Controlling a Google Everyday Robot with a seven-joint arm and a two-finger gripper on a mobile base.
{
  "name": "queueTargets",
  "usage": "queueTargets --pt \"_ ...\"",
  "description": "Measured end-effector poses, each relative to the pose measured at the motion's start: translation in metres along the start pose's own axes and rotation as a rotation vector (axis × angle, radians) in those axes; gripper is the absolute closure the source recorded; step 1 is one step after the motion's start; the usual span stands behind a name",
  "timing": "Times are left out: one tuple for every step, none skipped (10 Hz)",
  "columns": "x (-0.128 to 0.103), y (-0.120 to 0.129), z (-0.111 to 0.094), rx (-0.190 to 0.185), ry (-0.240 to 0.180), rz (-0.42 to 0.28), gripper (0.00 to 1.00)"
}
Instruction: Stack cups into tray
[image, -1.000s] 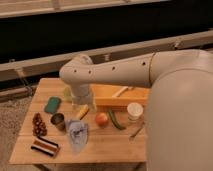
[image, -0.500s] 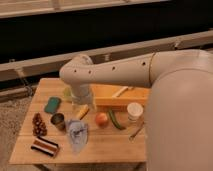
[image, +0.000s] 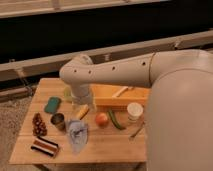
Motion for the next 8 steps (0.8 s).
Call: queueTargets --pt "0.000 0.000 0.000 0.000 0.000 0.000 0.35" --pt "0.000 0.000 0.000 0.000 0.000 0.000 0.35" --pt "0.000 0.000 0.000 0.000 0.000 0.000 0.35" --pt "0.000 0.000 0.000 0.000 0.000 0.000 0.35" --pt "0.000 0.000 0.000 0.000 -0.001 -0.002 0.35" --pt "-0.002 0.001 0.001 0.003 -0.008 -0.010 0.35" --pt "-0.008 0.005 0.001 0.001 -0.020 -0.022 0.35" --pt "-0.015 0.017 0.002 -0.008 -0.031 -0.039 0.35"
